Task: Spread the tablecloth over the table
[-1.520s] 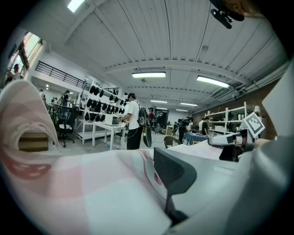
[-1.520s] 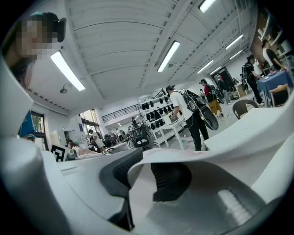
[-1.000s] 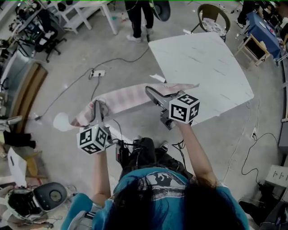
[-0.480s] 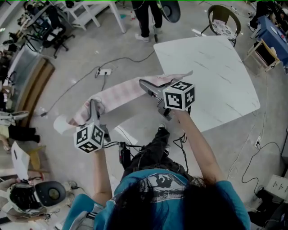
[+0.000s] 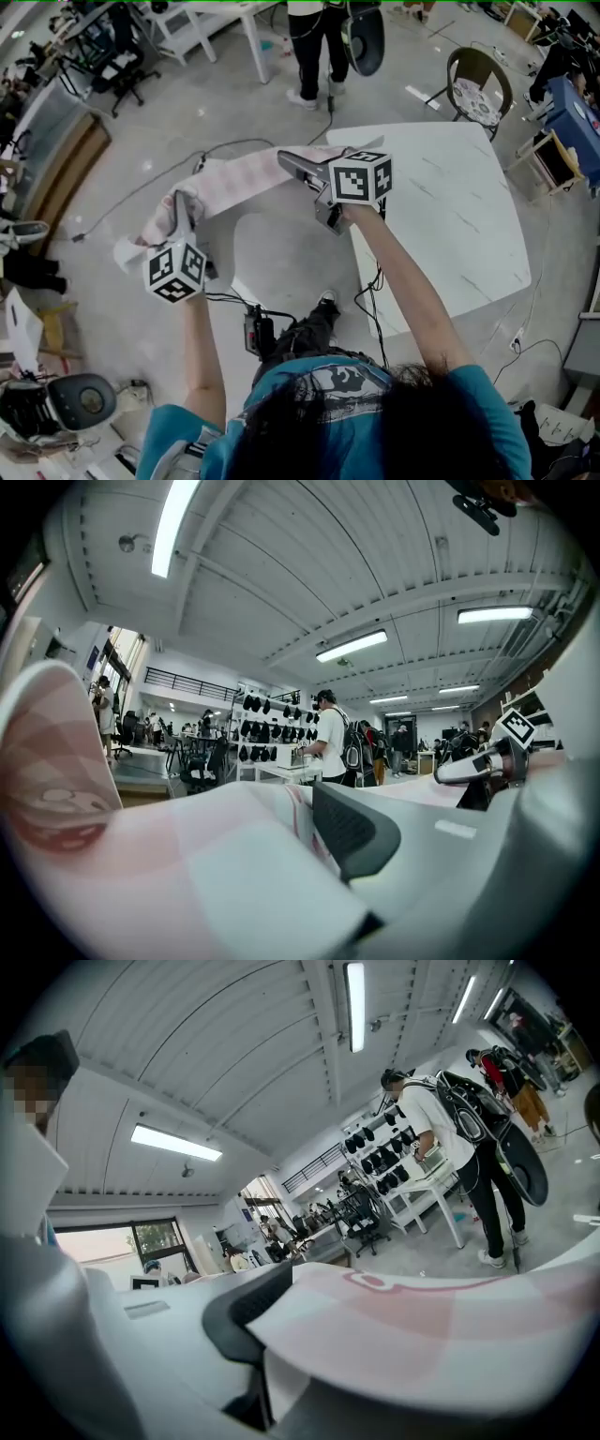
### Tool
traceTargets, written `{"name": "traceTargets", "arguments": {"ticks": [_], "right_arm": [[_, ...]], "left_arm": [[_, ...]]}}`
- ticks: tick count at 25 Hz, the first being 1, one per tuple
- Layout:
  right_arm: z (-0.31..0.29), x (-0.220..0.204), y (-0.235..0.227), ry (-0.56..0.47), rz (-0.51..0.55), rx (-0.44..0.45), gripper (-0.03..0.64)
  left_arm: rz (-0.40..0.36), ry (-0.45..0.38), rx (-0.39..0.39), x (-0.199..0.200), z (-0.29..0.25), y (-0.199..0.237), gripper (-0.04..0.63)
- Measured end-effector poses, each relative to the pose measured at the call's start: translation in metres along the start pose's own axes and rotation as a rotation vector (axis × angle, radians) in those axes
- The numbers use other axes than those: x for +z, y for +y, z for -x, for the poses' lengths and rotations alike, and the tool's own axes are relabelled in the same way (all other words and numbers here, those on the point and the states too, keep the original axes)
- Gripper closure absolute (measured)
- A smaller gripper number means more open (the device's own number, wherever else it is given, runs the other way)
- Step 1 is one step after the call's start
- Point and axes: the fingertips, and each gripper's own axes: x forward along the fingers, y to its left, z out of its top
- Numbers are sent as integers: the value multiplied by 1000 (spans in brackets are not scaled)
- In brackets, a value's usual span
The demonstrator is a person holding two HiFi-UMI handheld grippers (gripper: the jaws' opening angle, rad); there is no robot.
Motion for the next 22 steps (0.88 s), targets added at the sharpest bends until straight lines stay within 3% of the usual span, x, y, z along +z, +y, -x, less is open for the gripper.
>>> {"name": "traceTargets", "arguments": {"ticks": [3, 7, 11, 17, 22], "right_arm": [[-24, 40, -20, -16, 16, 43, 569], [-54, 97, -34, -66, 134, 81, 574], [-40, 126, -64, -105, 231, 5, 575], [46, 118, -119, -33, 237, -172, 580], [120, 103, -135, -28, 220, -309, 589]], "left_arm": [[-20, -80, 35, 30, -30, 1, 517], [-48, -209, 74, 68, -63, 2, 517], [-38, -263, 22, 67, -95, -25, 515], [132, -125, -174, 5, -132, -110, 509], [260, 5, -342, -40, -142, -175, 508]]}}
